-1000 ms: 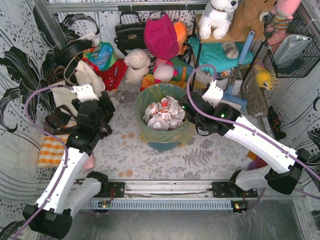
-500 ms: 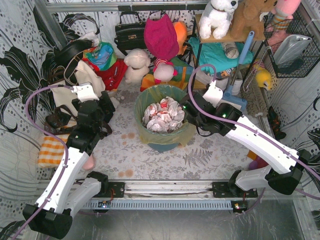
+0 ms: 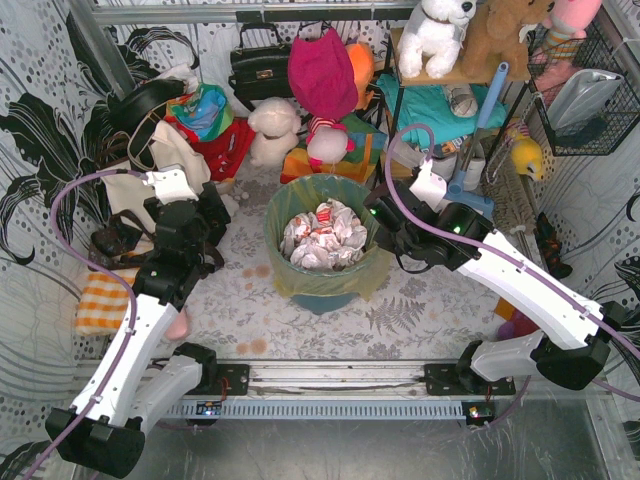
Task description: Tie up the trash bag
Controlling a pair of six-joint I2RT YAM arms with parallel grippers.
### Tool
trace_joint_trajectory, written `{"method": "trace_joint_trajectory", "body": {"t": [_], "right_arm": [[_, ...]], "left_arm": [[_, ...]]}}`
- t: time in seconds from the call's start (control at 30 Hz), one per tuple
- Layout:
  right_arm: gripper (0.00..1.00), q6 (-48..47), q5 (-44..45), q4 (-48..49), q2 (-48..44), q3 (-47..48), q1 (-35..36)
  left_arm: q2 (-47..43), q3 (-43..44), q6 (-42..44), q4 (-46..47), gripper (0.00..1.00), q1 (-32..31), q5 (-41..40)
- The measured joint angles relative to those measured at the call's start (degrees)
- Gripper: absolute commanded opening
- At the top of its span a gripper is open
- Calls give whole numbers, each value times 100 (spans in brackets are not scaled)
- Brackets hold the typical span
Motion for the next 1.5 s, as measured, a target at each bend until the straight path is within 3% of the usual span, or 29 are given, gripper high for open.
{"method": "trace_joint_trajectory", "body": {"t": [0.2,0.43,0.67,0.93,1.07,1.17,1.33,1.5], "right_arm": [[6,-17,-50,-48,0,0,0],[15,-114,-111,-212,11,72,0],[37,-133,-105,-142,11,293,0],[51,-426,197,-144,13,824,0],[52,-925,483,-13,-74,927,-55],[45,-1513,382,411,-245,750,-461],[42,-2199,-26,1259,-879,-476,-1572],[36,-2514,-376,1823,-1244,-1419,-2251]], "left_arm": [[0,0,0,0,98,0,0],[11,0,0,0,98,0,2],[46,0,0,-4,98,0,4],[201,7,-37,-151,98,0,39],[192,7,-304,-251,98,0,118],[101,-44,-664,-374,98,0,299],[-92,-319,-1491,-682,98,0,778],[-238,-839,-2214,-1003,97,0,1567]]}}
